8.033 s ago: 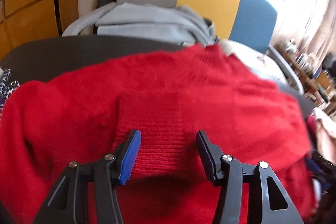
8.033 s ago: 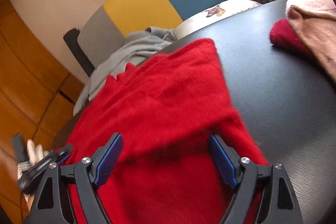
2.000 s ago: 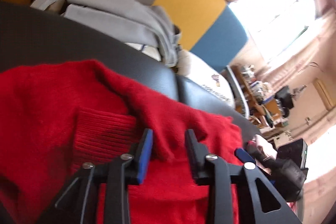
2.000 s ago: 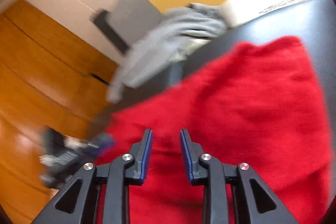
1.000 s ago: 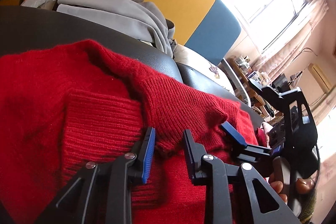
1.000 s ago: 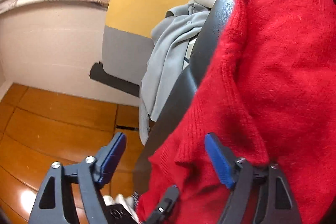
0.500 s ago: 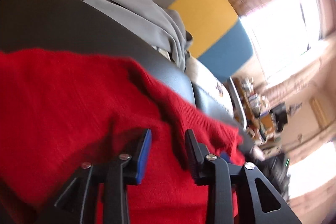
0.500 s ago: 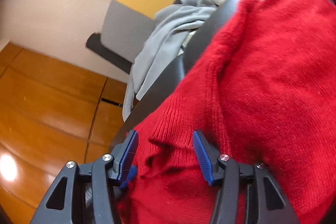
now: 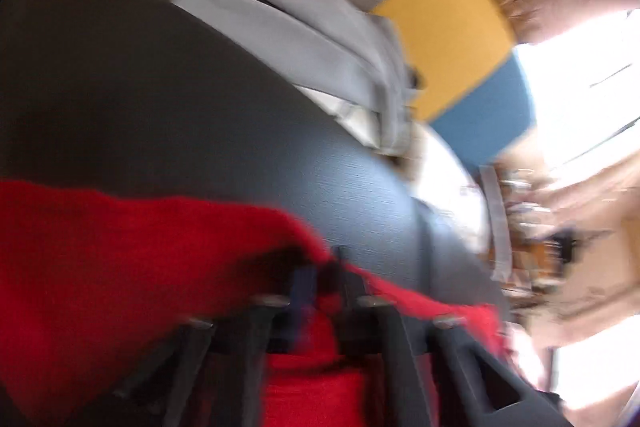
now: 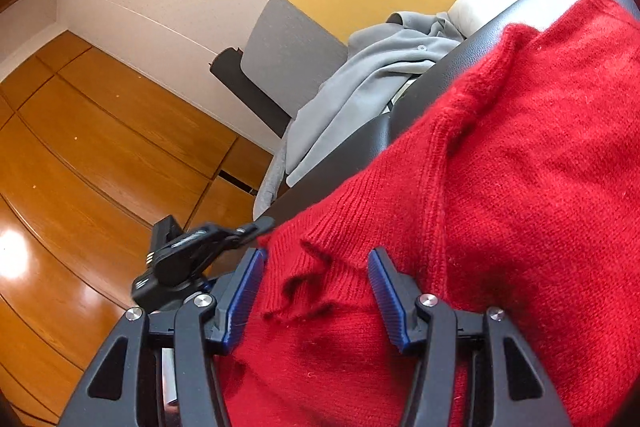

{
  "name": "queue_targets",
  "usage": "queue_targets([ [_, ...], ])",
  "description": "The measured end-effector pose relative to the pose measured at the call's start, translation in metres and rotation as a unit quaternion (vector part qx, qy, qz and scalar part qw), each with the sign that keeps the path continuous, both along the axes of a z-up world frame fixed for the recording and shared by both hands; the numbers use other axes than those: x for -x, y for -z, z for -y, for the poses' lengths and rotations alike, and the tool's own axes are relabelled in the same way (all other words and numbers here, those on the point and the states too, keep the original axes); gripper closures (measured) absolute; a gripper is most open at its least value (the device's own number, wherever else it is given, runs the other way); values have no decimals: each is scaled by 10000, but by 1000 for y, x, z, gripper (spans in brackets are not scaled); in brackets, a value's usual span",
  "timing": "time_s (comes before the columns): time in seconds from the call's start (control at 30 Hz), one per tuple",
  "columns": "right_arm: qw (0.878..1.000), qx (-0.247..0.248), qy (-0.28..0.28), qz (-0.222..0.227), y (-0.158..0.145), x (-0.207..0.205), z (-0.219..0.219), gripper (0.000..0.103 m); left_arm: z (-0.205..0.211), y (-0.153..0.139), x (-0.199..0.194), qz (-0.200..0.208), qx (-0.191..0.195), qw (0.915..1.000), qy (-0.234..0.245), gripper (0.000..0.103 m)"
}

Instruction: Fold clothes

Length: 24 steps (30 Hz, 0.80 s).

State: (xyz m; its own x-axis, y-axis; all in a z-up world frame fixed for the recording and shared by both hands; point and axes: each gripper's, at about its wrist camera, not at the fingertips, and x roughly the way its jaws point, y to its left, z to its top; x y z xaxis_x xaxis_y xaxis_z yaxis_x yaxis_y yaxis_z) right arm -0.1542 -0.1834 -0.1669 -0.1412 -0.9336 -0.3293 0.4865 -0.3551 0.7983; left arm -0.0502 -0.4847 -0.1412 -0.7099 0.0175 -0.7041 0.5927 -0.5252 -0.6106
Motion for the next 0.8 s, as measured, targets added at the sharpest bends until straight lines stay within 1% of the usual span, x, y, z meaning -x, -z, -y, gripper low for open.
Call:
queue_targets([
  [0.1, 10000, -21, -6, -29, -1, -1, 2, 47, -6, 3, -15, -90, 178, 9997, -143, 99],
  [0.17, 10000, -34, -23, -43, -1, -2, 3, 47, -4, 6, -22, -216, 37, 9996, -190, 98],
  [0.2, 10000, -43, -28, -49, -1, -2, 3, 47, -1, 8, -24, -268, -79, 9994, -215, 95],
  [0.27, 10000, -63, -36, -62, -1, -3, 2, 47, 1, 4, -26, -263, -140, 9992, -282, 95],
  [0.3, 9999, -73, -40, -69, -1, -3, 2, 47, -2, -2, -27, -240, -13, 9992, -314, 94],
  [0.37, 9999, -75, -39, -70, -1, -4, 2, 47, -14, -19, -30, -293, 399, 9984, -256, 93],
  [0.43, 9999, -70, -36, -63, -1, -4, 1, 47, -35, -34, -29, -488, 692, 9964, 13, 88],
  [0.5, 10000, -58, -28, -47, -1, -4, 1, 47, -65, -42, -23, -632, 951, 9925, 443, 75],
  [0.53, 10000, -51, -25, -39, -1, -4, 1, 47, -80, -43, -17, -656, 1066, 9898, 681, 74],
  [0.63, 9993, -119, -217, 293, -3, 3, -2, 47, -114, -39, -1, -627, 1242, 9831, 1193, 74],
  [0.7, 9983, -237, -179, 497, -11, 8, -12, 40, -130, -32, 9, -565, 1308, 9794, 1433, 73],
  [0.73, 9987, -237, -86, 441, -18, 11, -19, 37, -135, -28, 14, -511, 1321, 9783, 1513, 73],
  [0.8, 9991, -210, 141, 345, -30, 20, -35, 24, -138, -19, 20, -408, 1279, 9781, 1588, 72],
])
